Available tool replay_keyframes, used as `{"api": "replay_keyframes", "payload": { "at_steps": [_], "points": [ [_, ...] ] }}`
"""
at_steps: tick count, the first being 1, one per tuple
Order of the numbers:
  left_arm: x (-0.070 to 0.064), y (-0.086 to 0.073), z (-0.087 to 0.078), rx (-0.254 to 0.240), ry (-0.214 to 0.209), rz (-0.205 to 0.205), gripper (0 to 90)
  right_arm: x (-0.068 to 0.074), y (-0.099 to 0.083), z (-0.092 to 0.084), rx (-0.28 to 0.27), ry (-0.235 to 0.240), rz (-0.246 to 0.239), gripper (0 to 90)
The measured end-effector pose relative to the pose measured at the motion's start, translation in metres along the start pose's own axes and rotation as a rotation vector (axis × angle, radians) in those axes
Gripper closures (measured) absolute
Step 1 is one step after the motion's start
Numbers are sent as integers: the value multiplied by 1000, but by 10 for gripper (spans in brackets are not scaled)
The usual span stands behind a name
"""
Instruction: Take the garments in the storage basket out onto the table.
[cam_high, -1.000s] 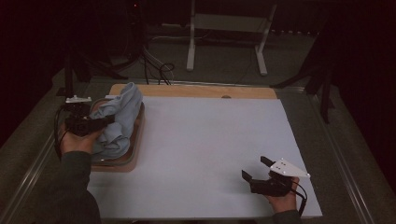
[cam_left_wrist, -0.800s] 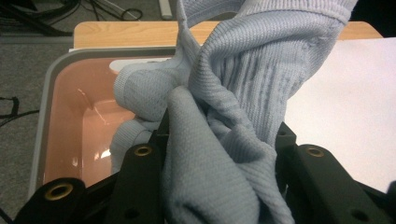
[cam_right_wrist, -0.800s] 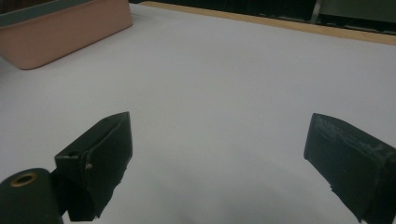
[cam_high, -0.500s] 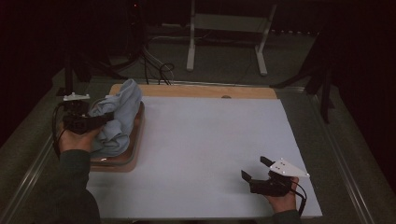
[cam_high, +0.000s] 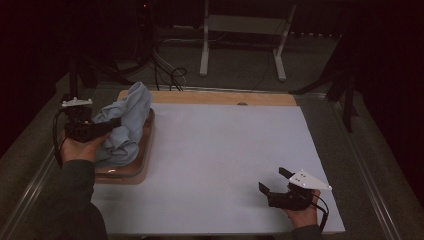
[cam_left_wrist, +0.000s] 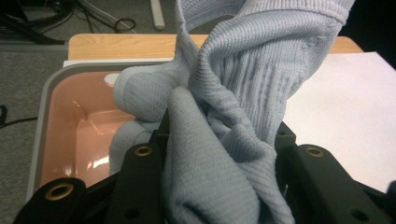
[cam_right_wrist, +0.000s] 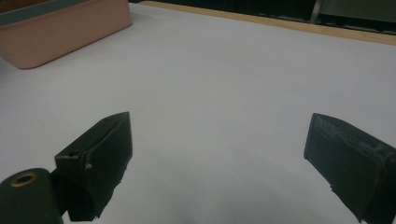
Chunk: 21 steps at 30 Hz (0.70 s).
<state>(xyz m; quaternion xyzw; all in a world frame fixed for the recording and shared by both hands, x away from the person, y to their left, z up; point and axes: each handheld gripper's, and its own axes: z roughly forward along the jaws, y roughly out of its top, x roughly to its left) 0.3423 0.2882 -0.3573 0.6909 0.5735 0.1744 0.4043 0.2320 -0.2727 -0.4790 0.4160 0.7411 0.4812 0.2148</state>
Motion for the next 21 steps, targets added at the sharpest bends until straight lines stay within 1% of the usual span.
{"api": "replay_keyframes", "payload": {
  "at_steps": [3, 7, 13, 16, 21],
  "points": [
    [0, 0, -2, -17, -20, -5, 618, 0, 0, 0, -1, 0, 0, 80],
    [0, 1, -4, -31, -33, -9, 619, 0, 0, 0, 1, 0, 0, 80],
    [-4, 4, -7, -59, -45, -9, 619, 0, 0, 0, 2, 1, -1, 80],
    [-6, 5, -6, -73, -64, -15, 620, 0, 0, 0, 1, 1, -1, 80],
    [-13, 8, -5, -73, -72, 4, 620, 0, 0, 0, 1, 0, 0, 80]
  ]
}}
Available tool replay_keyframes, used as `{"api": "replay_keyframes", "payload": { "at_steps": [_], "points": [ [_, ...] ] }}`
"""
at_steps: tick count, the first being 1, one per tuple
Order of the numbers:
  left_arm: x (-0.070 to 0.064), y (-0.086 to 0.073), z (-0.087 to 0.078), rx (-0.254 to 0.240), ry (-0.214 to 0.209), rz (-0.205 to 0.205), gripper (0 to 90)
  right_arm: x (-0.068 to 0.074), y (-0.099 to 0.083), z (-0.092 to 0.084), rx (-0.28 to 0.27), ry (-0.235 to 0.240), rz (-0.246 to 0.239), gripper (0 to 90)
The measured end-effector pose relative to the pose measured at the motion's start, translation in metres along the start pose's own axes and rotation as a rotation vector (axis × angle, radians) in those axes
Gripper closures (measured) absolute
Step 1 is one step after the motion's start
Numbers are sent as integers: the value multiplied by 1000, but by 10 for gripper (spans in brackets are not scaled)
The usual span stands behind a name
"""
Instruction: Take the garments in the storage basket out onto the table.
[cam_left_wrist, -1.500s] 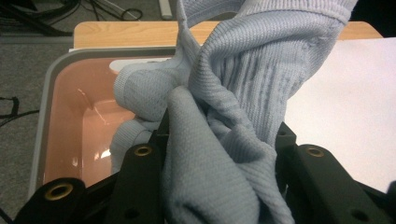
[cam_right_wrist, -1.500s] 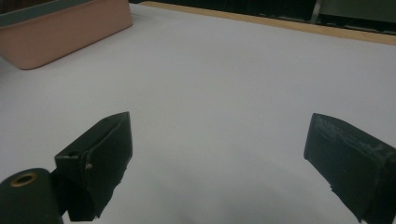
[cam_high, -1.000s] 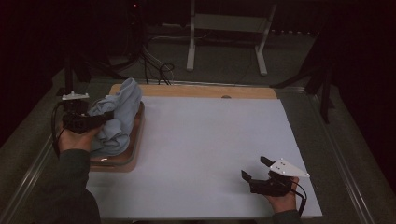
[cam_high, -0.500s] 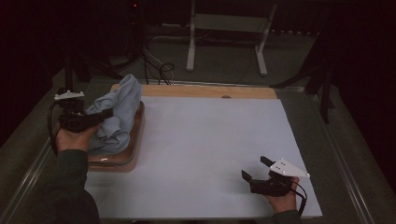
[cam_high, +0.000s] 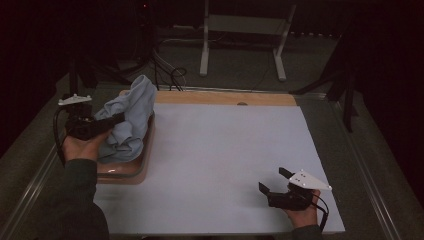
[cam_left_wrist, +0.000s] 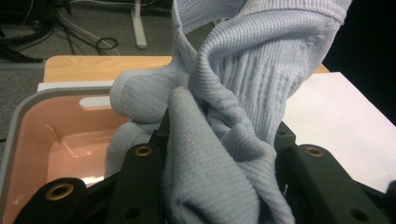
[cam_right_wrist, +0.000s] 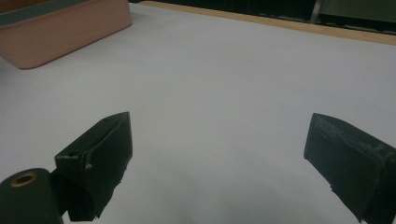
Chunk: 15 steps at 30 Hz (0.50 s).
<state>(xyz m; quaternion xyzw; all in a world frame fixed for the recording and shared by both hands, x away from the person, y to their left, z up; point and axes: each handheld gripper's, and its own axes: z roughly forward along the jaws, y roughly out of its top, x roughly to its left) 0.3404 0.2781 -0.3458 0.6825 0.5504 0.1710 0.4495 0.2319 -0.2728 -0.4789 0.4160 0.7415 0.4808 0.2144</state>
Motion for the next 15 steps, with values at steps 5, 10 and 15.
{"api": "replay_keyframes", "payload": {
  "at_steps": [5, 10, 15],
  "points": [
    [-7, 4, 0, -11, -24, 2, 620, 0, 0, 0, 1, 1, -1, 80],
    [-15, 8, 1, -25, -52, 9, 620, 0, 0, 0, 0, 0, 0, 80],
    [-23, 10, 4, -24, -60, 20, 619, 0, 0, 0, -1, 1, 1, 80]
  ]
}}
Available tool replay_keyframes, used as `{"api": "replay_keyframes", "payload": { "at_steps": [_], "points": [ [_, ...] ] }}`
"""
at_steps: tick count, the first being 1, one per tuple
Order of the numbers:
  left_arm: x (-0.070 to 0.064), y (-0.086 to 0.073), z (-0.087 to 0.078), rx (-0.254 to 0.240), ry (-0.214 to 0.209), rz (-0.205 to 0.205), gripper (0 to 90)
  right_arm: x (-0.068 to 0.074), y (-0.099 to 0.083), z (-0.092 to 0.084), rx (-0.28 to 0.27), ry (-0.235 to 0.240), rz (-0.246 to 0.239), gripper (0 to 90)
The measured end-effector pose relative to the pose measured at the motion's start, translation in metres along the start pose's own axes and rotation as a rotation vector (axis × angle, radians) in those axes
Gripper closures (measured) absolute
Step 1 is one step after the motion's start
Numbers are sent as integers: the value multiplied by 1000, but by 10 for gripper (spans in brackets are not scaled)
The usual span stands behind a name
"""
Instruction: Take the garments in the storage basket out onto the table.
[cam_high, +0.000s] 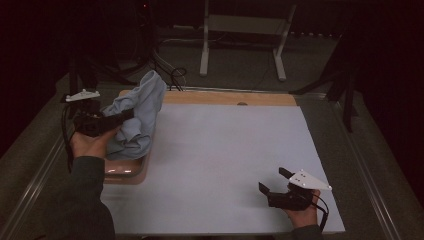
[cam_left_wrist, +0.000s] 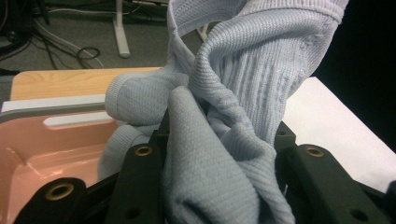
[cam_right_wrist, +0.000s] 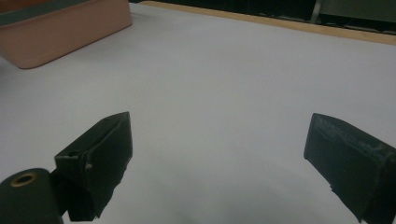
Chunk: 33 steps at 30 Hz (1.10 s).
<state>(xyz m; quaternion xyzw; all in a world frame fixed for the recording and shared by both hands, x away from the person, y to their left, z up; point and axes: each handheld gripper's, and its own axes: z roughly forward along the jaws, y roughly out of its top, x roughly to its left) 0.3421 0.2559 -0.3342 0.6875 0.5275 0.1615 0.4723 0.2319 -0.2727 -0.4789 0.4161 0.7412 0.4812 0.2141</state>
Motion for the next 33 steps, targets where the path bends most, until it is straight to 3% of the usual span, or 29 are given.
{"api": "replay_keyframes", "payload": {
  "at_steps": [23, 33],
  "points": [
    [-27, 7, 15, -21, -68, 25, 620, 0, 0, 1, -1, 4, -2, 80],
    [-38, 8, 25, -18, -119, 27, 620, 0, 0, 0, -2, 4, -3, 80]
  ]
}}
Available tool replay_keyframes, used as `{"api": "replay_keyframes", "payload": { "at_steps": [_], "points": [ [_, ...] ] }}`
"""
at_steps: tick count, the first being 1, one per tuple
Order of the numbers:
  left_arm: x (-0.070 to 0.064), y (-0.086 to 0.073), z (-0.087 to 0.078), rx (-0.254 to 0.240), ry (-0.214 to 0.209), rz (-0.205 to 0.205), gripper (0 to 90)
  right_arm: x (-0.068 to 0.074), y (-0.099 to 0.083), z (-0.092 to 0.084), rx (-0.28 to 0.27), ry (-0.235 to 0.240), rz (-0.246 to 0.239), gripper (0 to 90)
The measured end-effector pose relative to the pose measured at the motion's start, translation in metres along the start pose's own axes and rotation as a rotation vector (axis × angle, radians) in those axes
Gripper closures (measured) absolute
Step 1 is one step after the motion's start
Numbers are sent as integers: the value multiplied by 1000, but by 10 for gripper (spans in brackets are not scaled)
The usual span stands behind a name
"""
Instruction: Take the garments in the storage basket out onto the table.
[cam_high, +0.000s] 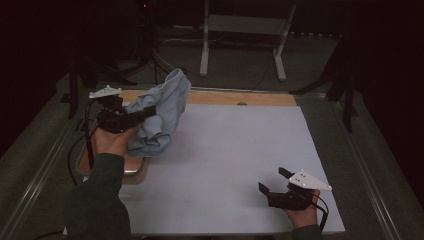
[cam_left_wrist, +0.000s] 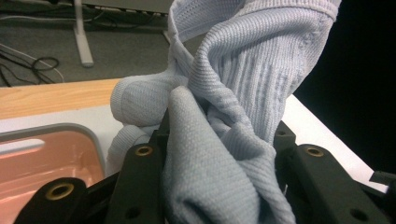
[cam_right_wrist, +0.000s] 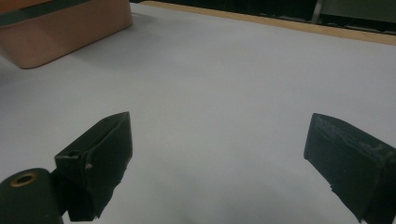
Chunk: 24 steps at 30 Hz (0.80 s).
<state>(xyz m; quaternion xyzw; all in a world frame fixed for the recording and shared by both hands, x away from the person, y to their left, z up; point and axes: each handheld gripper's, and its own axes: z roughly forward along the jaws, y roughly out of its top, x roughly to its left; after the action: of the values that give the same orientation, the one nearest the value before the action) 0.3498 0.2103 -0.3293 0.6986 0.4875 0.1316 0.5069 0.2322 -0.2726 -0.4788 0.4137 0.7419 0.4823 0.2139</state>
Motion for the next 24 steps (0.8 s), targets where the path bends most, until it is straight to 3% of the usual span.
{"api": "replay_keyframes", "payload": {
  "at_steps": [24],
  "points": [
    [-25, -12, 42, 47, -58, 5, 617, 0, 0, 1, 5, 3, -3, 80]
  ]
}}
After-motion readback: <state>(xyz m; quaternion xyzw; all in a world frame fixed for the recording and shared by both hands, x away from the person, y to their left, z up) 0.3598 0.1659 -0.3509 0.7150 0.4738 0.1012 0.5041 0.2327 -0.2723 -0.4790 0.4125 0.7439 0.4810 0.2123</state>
